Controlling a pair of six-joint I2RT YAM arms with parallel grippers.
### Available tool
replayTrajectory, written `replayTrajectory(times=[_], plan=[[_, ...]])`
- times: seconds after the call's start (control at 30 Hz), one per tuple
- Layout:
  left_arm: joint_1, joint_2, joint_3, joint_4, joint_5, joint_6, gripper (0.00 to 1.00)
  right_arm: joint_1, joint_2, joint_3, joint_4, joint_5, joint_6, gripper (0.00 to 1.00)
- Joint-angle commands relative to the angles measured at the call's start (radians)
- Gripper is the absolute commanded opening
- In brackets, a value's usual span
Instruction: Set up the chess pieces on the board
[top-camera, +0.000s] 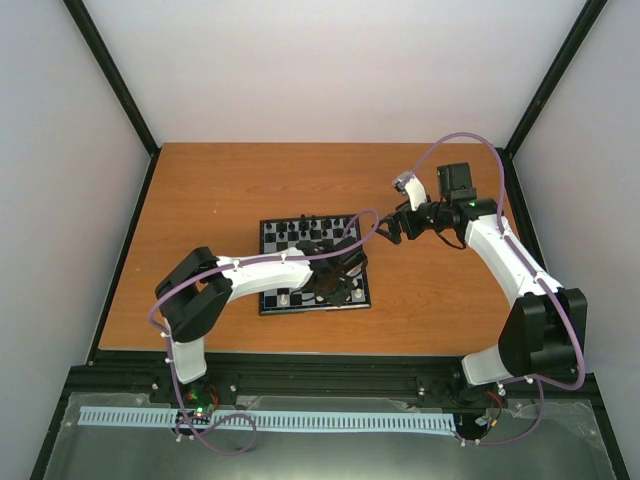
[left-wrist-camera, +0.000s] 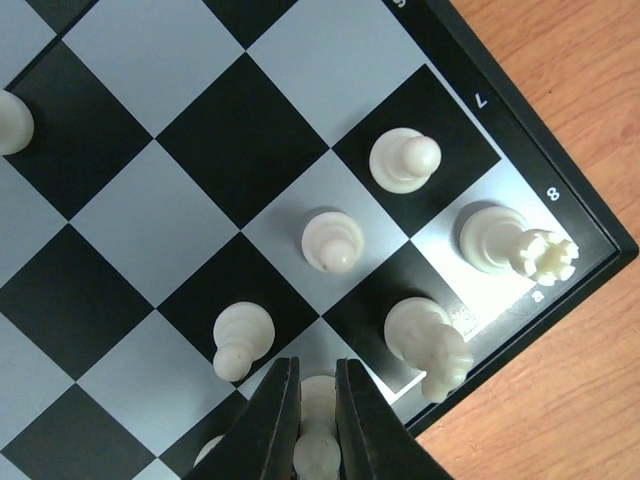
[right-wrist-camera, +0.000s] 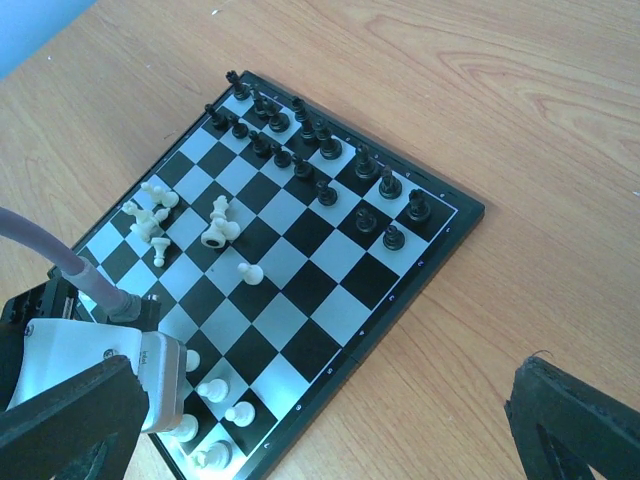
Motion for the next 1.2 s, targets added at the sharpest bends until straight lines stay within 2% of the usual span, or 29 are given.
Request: replayTrajectory(times=[0.0, 0.4, 0.67, 0.83, 1.0, 1.03, 1.17], plan=[[-0.012, 0.018, 0.030, 0.018, -0.017, 0.003, 0.08, -0.009, -0.004, -0.003, -0.009, -0.016, -0.006, 1.00], [-0.012, -0.022, 0.040, -0.028, -0.014, -0.007, 0.24, -0.010, 0.002, -0.001, -0.014, -0.023, -0.007, 1.00], [-0.012, -0.160, 0.122, -0.135, 0.017, 0.013, 0.30, -0.013, -0.015, 0.013, -0.021, 0.002, -0.002, 1.00], [-0.011, -0.270, 0.211, -0.222, -0.051, 0.069, 0.38, -0.022, -0.060, 0.055, -0.034, 0.071, -0.020, 1.00], [0.039, -0.373, 0.208, -0.230, -0.181, 0.104, 0.50, -0.025, -0.086, 0.055, -0.044, -0.024, -0.118, 1.00], [0.084, -0.396, 0.187, -0.216, -0.178, 0.104, 0.51, -0.025, -0.070, 0.067, -0.068, -0.053, -0.136, 0.98], [0.261, -0.491, 0.067, -0.114, -0.083, 0.076, 0.54, -0.008, -0.009, 0.104, -0.116, -0.145, -0.159, 0.76]])
